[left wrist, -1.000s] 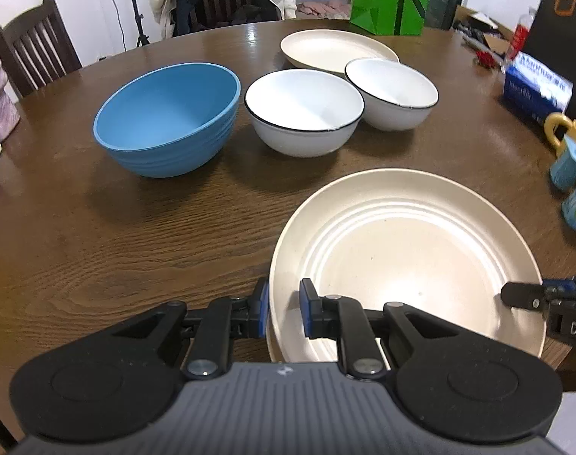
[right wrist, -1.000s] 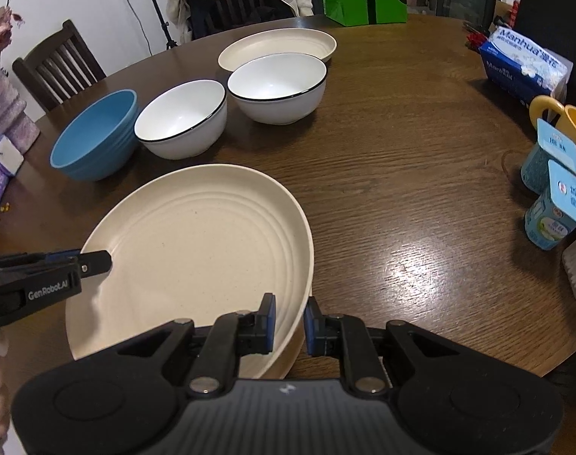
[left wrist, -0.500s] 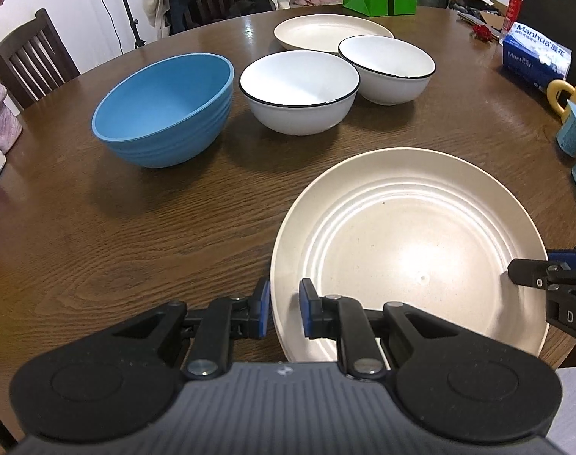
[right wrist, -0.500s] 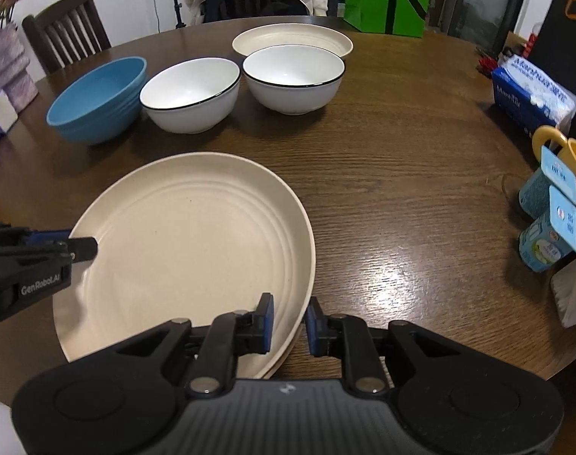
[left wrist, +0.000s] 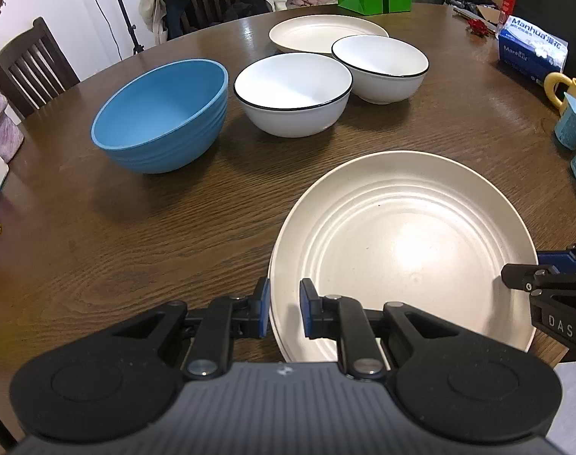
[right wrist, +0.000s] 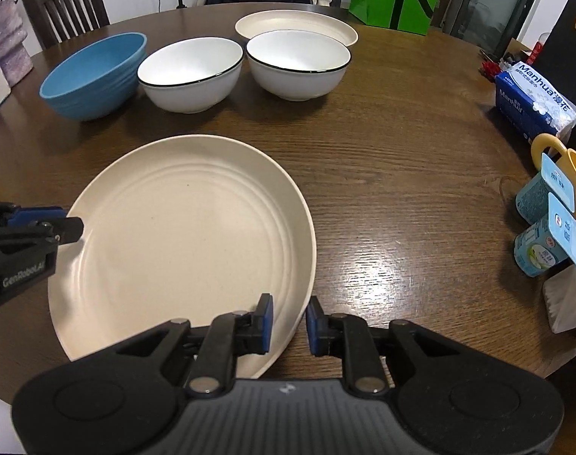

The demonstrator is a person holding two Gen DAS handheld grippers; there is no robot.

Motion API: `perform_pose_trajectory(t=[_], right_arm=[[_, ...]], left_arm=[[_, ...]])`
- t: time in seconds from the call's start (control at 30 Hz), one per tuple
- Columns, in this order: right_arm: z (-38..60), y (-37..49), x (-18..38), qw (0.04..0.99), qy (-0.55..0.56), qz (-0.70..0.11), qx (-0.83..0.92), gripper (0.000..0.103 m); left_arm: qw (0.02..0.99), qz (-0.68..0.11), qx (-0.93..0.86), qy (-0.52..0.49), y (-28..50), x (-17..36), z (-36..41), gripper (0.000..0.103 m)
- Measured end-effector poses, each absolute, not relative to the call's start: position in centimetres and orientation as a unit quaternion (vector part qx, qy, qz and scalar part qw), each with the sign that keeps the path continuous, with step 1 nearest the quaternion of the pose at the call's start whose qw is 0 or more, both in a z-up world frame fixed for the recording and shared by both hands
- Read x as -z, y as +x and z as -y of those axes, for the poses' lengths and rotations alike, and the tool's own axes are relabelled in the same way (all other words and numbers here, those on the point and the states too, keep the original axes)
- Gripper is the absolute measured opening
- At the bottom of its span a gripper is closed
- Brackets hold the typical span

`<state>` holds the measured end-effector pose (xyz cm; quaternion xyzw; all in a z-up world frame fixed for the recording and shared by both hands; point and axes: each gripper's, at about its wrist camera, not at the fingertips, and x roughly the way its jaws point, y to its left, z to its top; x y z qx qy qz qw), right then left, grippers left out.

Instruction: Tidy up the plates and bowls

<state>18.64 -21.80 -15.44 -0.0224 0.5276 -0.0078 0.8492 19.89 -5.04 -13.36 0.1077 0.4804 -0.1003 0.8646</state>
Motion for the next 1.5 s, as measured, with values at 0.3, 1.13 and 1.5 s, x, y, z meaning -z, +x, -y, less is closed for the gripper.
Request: perform_pose_trajectory(t=[0.3, 1.13, 1.5], right_arm=[[22.8, 18.5, 15.0, 0.853, 0.013, -0.522, 0.003, 0.047], [26.6, 12.5, 8.9, 0.879, 0.114, -0.463, 0.007, 0.103], [26.0, 9.9, 6.1, 0.898, 0.108, -0.426, 0.003, 0.103]], left_arm=[[0.877, -0.463, 0.099, 0.084, 19.6, 11.8, 3.9, 0.058], [0.909, -0.401, 0.109, -0.010, 14.6, 4.5, 1.7, 0.103], [0.912, -0.389, 0.129, -0.017, 12.0, 3.0, 1.7, 0.103]])
